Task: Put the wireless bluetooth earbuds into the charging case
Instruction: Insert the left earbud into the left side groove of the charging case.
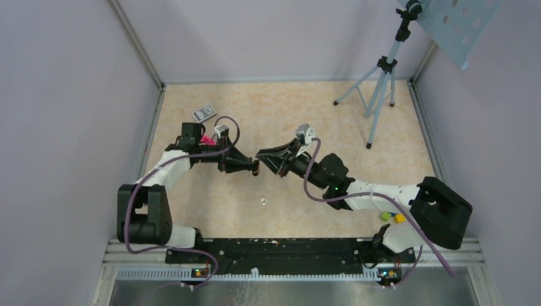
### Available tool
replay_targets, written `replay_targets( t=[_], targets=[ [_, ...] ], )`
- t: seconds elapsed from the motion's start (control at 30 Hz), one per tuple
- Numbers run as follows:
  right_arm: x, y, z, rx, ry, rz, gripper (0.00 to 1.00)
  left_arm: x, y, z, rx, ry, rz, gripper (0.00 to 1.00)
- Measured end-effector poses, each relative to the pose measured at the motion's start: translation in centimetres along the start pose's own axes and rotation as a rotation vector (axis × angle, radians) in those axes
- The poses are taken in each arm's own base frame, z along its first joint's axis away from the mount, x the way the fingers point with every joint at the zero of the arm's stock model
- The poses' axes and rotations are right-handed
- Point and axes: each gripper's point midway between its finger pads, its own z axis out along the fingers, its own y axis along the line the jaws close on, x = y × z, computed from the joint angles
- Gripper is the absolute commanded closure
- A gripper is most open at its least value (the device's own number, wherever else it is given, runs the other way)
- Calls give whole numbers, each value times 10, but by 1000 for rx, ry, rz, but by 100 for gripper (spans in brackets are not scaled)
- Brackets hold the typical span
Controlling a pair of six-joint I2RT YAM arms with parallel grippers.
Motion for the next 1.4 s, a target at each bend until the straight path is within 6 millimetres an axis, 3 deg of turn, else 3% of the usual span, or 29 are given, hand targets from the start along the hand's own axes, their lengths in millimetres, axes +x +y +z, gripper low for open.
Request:
replay_targets(
  t=[0.4,0.9,1.4],
  targets=[
    [-5,0,1,-5,-59,31,86,13,-21,-6,39,-6,-38,100],
    [-2,3,2,-17,-61,92,88,12,-34,-8,59,-21,-39,100],
    [15,0,2,-6,-26,125,89,9,-46,-10,86,-41,30,100]
  ],
)
